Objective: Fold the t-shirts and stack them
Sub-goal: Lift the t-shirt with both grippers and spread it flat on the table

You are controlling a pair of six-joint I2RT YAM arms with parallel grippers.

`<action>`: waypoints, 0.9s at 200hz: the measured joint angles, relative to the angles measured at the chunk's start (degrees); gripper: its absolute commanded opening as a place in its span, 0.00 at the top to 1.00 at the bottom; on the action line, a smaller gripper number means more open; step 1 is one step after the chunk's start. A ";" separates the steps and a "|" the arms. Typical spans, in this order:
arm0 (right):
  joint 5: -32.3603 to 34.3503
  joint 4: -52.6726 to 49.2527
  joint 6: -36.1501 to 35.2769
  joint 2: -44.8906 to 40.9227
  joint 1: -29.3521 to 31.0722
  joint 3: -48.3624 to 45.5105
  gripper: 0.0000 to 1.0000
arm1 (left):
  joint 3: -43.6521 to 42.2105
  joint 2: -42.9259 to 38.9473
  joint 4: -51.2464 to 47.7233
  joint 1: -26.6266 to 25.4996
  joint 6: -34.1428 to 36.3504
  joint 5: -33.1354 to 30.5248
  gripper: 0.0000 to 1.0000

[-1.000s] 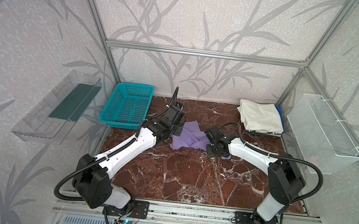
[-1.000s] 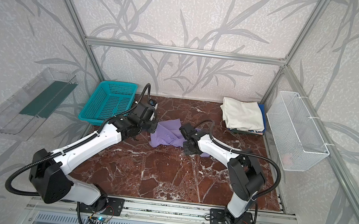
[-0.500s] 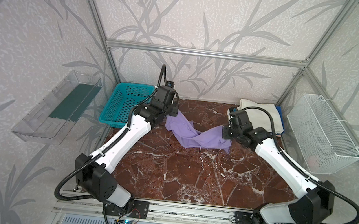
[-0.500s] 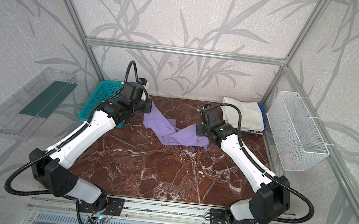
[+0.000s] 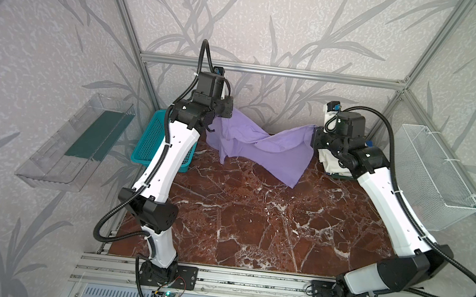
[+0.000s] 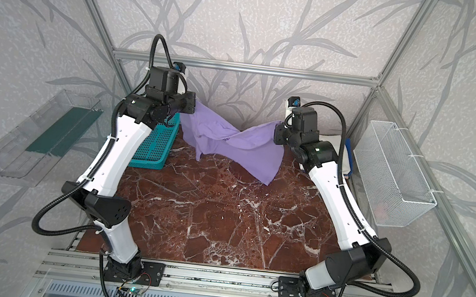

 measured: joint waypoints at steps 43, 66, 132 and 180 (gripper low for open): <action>2.08 -1.22 0.55 -18.29 0.00 -11.15 1.00 | -34.38 -27.06 7.45 -2.10 -2.80 0.76 1.00; 2.29 -4.24 1.40 -27.50 0.13 -14.56 1.00 | -42.60 -39.67 7.06 -7.30 -4.46 -2.10 1.00; 3.78 -14.38 1.75 -30.38 0.74 -3.72 1.00 | -36.09 -50.40 -2.05 -14.27 -6.40 -7.45 1.00; 3.54 -12.28 1.11 -20.20 0.09 -6.69 1.00 | -38.62 -40.22 0.31 -12.11 -4.98 -8.57 1.00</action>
